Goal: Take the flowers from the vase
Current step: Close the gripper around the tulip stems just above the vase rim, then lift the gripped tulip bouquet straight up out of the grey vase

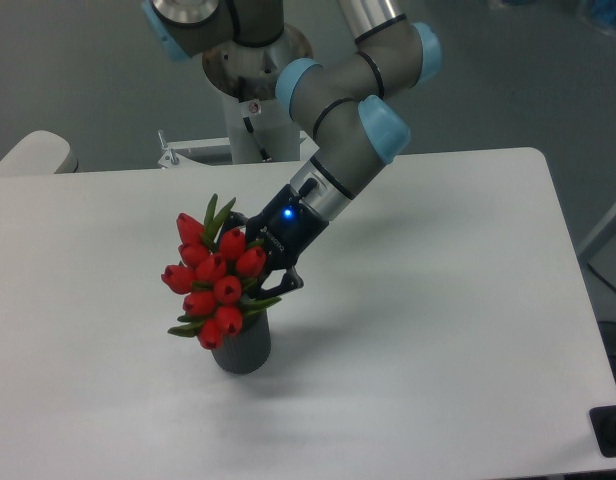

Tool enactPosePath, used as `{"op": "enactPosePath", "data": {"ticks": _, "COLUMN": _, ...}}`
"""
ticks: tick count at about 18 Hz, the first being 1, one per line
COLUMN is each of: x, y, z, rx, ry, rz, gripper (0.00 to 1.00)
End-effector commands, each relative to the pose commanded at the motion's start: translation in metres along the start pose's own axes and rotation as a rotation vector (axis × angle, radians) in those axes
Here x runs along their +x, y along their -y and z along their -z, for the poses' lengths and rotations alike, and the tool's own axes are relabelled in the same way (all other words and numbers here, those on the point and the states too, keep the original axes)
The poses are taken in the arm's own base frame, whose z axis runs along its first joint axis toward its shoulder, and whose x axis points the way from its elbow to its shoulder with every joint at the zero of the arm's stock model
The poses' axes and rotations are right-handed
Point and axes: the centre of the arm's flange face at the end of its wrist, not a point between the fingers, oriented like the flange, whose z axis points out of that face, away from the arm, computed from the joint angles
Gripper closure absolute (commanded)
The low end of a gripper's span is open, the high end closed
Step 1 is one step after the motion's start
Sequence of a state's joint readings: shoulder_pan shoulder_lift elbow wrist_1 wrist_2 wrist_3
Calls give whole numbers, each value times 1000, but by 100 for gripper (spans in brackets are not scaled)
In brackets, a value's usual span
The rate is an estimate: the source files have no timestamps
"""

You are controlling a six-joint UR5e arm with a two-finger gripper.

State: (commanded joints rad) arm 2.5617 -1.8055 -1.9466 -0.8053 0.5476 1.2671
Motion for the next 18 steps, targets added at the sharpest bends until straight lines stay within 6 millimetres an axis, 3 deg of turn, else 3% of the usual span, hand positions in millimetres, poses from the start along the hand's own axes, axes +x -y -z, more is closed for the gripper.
{"op": "enactPosePath", "data": {"ticks": 8, "x": -5, "y": 6, "z": 9, "rx": 17, "ry": 14, "rz": 13, "gripper": 72}}
{"op": "enactPosePath", "data": {"ticks": 12, "x": -10, "y": 8, "z": 26, "rx": 60, "ry": 33, "rz": 40, "gripper": 71}}
{"op": "enactPosePath", "data": {"ticks": 18, "x": -9, "y": 39, "z": 56, "rx": 112, "ry": 71, "rz": 49, "gripper": 71}}
